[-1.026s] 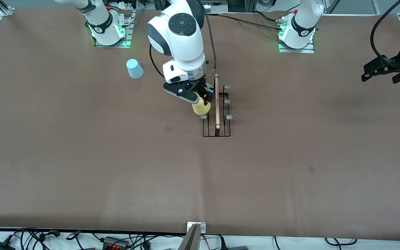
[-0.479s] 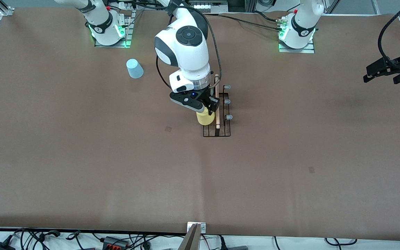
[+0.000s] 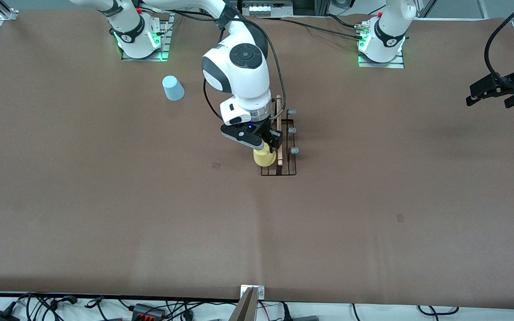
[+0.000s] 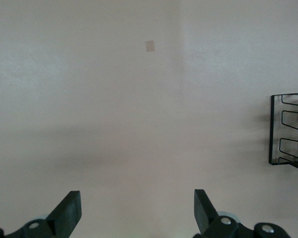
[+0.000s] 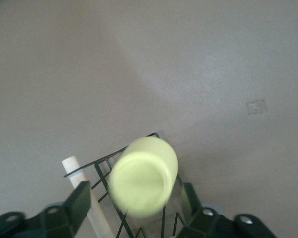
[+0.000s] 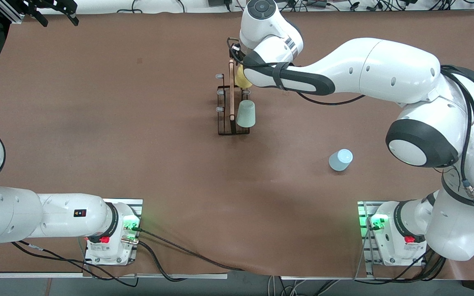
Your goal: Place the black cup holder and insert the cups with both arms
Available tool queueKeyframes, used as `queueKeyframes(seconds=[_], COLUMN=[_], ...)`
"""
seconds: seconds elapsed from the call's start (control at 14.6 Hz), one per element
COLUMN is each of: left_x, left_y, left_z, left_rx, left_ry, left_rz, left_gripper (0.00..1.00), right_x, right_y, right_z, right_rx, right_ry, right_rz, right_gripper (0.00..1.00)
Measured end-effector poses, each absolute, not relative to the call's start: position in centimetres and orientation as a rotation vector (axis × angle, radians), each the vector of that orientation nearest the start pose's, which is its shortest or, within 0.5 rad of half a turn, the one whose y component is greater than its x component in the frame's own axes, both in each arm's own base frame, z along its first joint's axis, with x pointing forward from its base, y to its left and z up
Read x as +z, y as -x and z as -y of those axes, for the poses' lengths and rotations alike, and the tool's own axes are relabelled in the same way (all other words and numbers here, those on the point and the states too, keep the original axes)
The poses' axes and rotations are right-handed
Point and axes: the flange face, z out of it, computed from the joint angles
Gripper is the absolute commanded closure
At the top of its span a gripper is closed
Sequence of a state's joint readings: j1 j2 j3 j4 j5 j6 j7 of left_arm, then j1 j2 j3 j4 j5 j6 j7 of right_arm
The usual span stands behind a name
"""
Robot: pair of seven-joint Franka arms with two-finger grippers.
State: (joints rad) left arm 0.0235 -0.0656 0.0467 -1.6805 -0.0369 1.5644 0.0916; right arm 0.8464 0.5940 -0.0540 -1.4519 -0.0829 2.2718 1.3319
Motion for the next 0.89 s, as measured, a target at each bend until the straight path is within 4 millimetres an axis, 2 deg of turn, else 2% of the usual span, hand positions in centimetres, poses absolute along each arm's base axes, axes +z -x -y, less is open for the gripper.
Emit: queueKeyframes(seconds=[0.21,0.34,0.41,0.55,0.68,0.89], left_x=[60.8,60.8,60.8,60.9,61.1,61.3], left_y=[-53.0,-53.0,-53.0,-53.1,-53.1,-53.1], left_z=[-3.4,-3.4,-3.4,-3.2,-3.0,-2.7], left_rx=[0.075,0.075,0.075,0.071,0.066,0.059], left_ry=[3.184,3.184,3.184,3.184,3.184,3.183], left_rz=[-0.033,-0.034,-0.035,-0.040,-0.046,-0.055], left_gripper=[0.00,0.00,0.00,0.00,0.00,0.00], right_x=[37.5,39.9,41.7,46.2,50.5,55.1], right_y=[-53.2,-55.4,-56.6,-59.1,-60.8,-61.3], right_z=[-50.5,-46.8,-44.1,-36.7,-26.9,-11.6], right_rx=[-0.312,-0.307,-0.293,-0.254,-0.174,-0.046], right_ry=[2.891,2.941,2.975,3.040,3.116,3.190], right_rz=[-0.710,-0.686,-0.665,-0.606,-0.525,-0.318], right_gripper=[0.00,0.00,0.00,0.00,0.00,0.00])
